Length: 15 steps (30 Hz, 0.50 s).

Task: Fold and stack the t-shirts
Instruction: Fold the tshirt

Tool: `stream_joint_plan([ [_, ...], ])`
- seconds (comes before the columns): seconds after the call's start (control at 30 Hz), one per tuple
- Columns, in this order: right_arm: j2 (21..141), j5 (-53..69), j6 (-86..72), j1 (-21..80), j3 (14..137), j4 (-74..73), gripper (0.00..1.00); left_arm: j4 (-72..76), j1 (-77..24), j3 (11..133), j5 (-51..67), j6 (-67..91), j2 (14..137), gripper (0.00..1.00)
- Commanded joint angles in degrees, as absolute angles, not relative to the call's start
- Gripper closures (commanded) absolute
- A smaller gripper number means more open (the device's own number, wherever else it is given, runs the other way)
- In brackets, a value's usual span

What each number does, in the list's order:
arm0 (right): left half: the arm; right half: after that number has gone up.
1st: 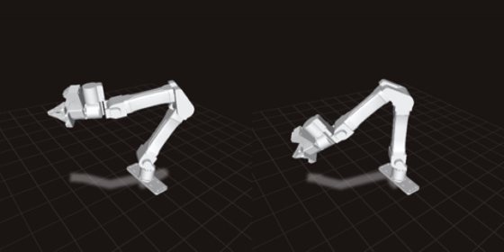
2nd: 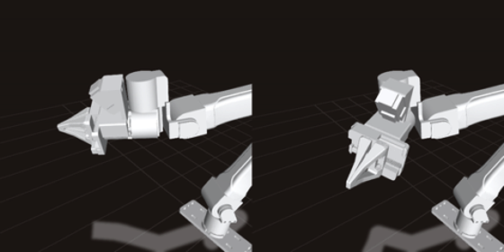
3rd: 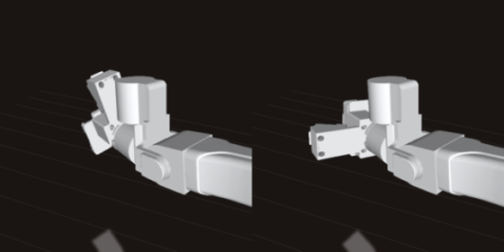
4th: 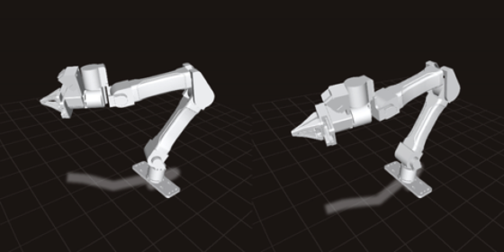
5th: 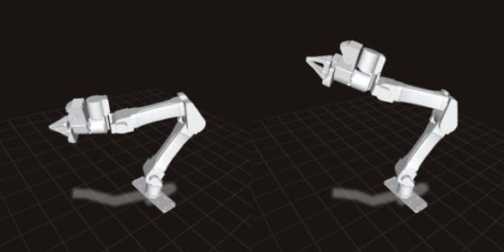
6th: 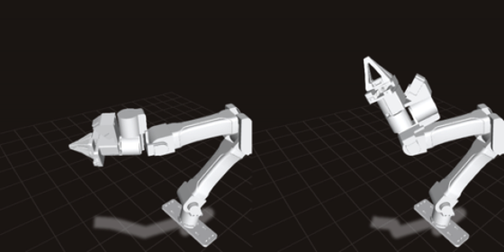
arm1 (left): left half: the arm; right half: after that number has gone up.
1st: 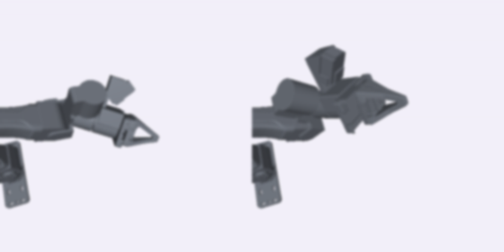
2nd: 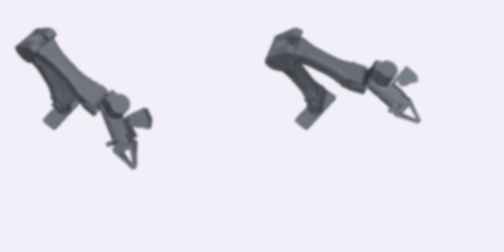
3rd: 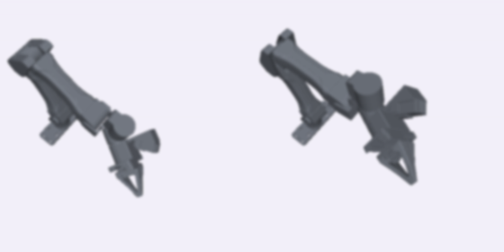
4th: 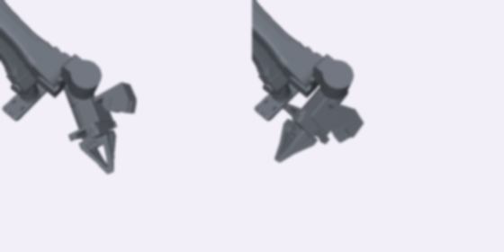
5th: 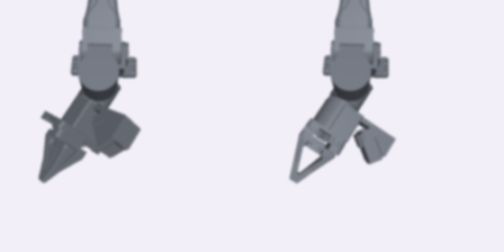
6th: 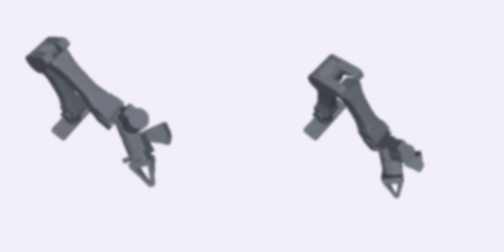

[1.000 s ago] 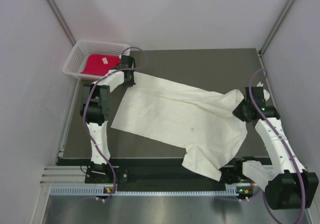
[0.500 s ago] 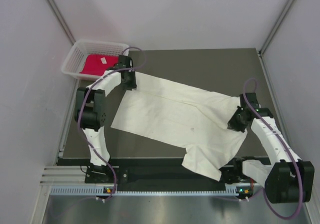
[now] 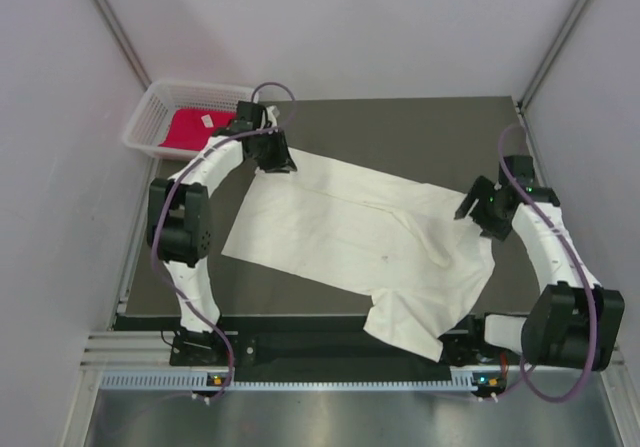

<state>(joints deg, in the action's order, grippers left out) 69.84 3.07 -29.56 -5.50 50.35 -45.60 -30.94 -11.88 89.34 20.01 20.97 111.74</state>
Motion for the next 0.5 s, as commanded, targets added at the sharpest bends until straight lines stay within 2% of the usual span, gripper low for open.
stream_joint_plan([
  [0.0, 74.4, 1.9, -24.6, -7.5, 57.1, -39.2, 0.26, -28.6, -11.7, 93.5, 26.0, 25.2, 115.5, 0.69],
  [0.1, 80.4, 3.0, -24.3, -9.3, 60.0, -36.0, 0.27, -28.3, -11.7, 95.7, 26.9, 26.8, 118.0, 0.7],
  [0.37, 90.2, 4.0, -21.2, -13.5, 62.0, -28.4, 0.48, -28.9, -11.7, 97.8, 28.7, 26.9, 123.0, 0.72],
  [0.47, 92.5, 3.9, -20.6, -14.1, 63.4, -27.1, 0.49, -29.5, -11.3, 97.6, 28.4, 26.0, 123.4, 0.72],
])
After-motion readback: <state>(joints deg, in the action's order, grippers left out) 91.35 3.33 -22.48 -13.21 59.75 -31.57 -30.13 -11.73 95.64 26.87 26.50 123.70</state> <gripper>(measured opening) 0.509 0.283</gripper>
